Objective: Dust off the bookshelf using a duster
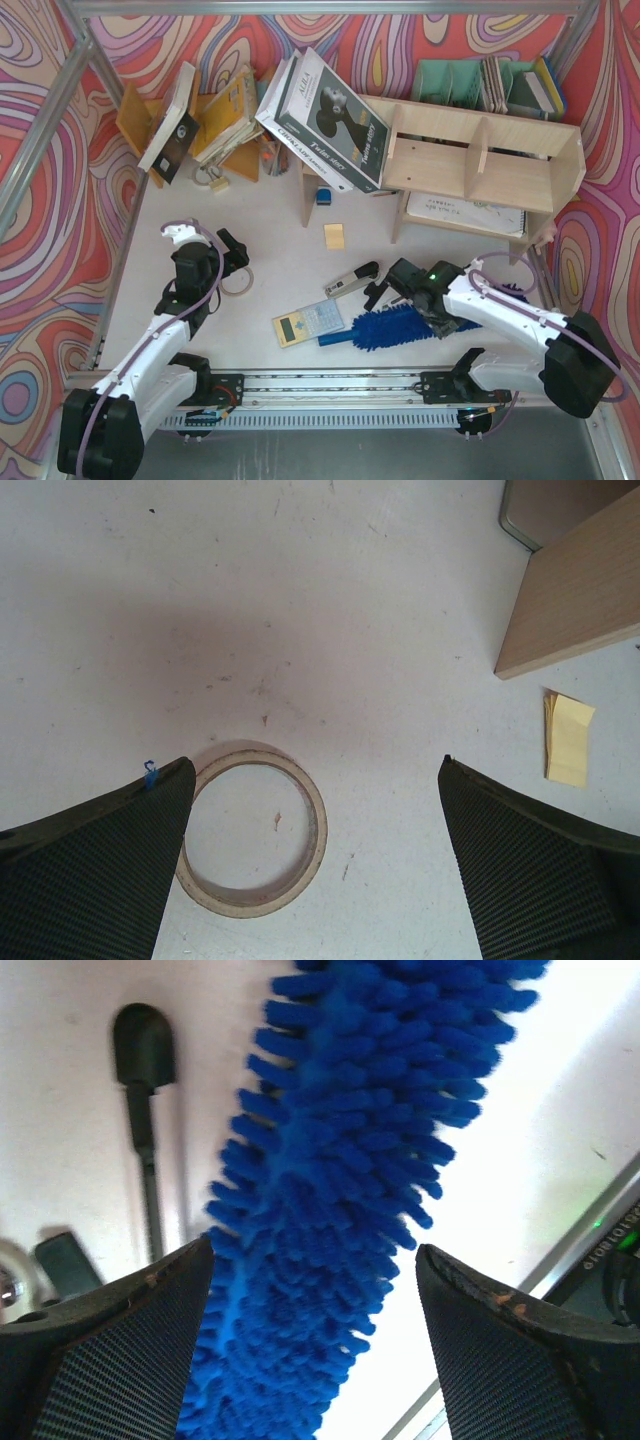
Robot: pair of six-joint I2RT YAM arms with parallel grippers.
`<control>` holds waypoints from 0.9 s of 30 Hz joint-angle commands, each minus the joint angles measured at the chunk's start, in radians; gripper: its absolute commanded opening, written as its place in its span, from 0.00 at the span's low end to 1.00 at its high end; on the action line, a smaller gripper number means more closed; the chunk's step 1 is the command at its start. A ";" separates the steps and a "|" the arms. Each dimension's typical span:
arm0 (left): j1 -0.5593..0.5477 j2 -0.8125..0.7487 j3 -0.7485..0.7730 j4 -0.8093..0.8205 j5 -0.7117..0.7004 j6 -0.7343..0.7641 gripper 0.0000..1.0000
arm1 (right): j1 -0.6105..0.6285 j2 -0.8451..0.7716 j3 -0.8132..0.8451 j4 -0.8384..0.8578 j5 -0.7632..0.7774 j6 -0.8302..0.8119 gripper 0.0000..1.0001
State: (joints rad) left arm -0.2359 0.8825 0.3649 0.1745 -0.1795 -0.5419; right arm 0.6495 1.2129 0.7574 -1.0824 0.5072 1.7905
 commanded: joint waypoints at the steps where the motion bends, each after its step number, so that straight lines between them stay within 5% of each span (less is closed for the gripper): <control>1: -0.003 -0.010 0.013 -0.007 0.000 0.000 0.99 | 0.007 -0.048 -0.078 -0.020 -0.040 0.058 0.76; 18: -0.023 0.019 0.021 0.006 0.067 -0.017 0.98 | 0.007 -0.064 -0.198 0.238 -0.043 -0.029 0.77; 27: -0.308 0.074 0.141 -0.074 -0.035 -0.031 0.98 | 0.006 -0.001 -0.223 0.237 -0.032 0.037 0.72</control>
State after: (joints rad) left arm -0.4507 0.9298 0.4522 0.1402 -0.1669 -0.5690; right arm 0.6495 1.1957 0.5602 -0.8398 0.4526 1.7931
